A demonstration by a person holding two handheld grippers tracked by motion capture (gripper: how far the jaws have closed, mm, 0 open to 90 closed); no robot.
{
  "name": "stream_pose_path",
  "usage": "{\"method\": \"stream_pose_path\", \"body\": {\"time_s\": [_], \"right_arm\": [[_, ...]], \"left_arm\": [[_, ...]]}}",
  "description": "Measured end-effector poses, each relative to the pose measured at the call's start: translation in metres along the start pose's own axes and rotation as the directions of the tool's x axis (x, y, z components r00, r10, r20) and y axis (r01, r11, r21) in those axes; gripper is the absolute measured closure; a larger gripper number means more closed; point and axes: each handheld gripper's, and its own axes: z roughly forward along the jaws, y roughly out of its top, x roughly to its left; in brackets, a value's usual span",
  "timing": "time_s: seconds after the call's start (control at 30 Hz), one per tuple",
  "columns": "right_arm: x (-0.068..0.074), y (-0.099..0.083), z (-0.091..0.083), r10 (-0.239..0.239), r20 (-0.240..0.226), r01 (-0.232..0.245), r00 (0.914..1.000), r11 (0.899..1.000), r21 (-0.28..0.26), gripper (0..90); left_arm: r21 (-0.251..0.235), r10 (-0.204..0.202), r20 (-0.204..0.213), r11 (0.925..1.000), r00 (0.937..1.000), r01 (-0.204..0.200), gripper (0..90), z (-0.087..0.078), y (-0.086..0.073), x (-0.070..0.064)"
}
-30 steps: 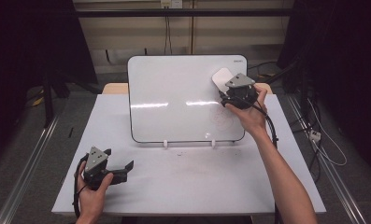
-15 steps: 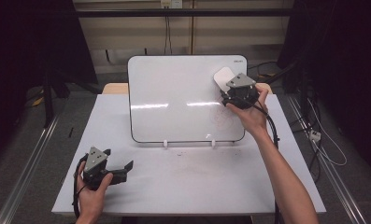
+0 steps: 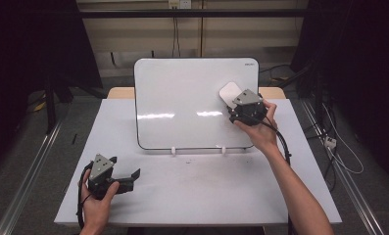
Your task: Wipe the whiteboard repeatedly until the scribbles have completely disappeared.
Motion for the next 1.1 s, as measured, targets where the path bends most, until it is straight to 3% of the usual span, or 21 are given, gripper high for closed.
{"method": "stream_pose_path", "body": {"time_s": [0.23, 0.47, 0.93, 1.1], "right_arm": [[0.016, -0.008, -0.004, -0.041, -0.023, 0.041, 0.9989, 0.999, 0.01, 31.6], [0.011, -0.005, -0.002, -0.035, -0.039, 0.036, 0.9986, 0.999, 0.021, 31.5], [-0.029, 0.014, 0.002, 0.052, 0.027, -0.053, 0.9983, 0.998, 0.021, 31.5], [-0.035, 0.018, 0.004, 0.074, 0.044, -0.075, 0.9963, 0.997, 0.01, 31.6]], "left_arm": [[0.004, 0.0, 0.001, 1.0, 1.0, 0.0, 6.4, 0.001, 0.0, -0.001], [0.005, 0.008, 0.001, 1.0, 1.0, -0.008, 6.3, 0.002, 0.001, -0.002], [0.0, -0.002, -0.005, 1.0, 1.0, 0.002, 6.4, 0.0, 0.0, 0.001], [0.001, 0.0, -0.002, 1.0, 1.0, 0.0, 6.4, 0.001, 0.0, 0.001]]}}
